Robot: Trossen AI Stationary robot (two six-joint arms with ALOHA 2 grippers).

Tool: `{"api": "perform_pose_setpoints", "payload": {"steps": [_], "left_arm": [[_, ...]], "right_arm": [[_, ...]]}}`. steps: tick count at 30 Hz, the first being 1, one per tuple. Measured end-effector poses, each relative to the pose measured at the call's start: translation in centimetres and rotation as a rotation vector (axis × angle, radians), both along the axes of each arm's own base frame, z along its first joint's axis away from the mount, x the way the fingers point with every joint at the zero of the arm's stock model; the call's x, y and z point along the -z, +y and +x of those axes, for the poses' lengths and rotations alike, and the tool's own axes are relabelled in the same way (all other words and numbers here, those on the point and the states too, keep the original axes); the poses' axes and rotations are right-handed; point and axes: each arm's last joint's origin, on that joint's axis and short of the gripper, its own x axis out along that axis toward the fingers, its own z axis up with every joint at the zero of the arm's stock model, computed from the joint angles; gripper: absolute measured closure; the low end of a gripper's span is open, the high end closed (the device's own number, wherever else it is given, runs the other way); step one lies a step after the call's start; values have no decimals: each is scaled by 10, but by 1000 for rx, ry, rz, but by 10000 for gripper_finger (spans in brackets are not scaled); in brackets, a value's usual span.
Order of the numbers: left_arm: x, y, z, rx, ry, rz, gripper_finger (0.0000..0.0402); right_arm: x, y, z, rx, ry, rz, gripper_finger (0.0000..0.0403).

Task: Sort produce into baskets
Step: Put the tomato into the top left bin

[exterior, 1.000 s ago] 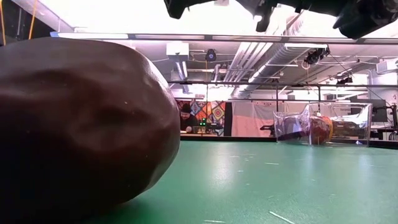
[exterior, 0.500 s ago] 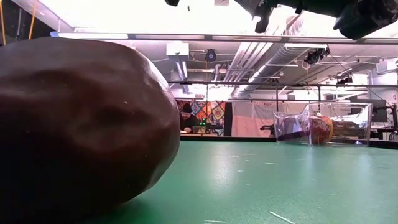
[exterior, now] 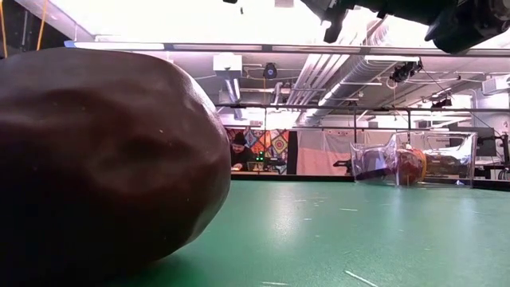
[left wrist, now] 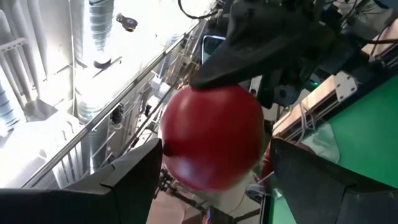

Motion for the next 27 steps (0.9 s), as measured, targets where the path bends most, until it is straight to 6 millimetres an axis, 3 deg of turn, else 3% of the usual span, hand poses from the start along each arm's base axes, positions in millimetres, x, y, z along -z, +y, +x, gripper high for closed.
{"api": "perform_pose_setpoints", "payload": {"steps": [27], "left_arm": [[-1,7,3,-3,19,52,115]], "right_arm": [[-5,3,7,-20,24,6,122]]}}
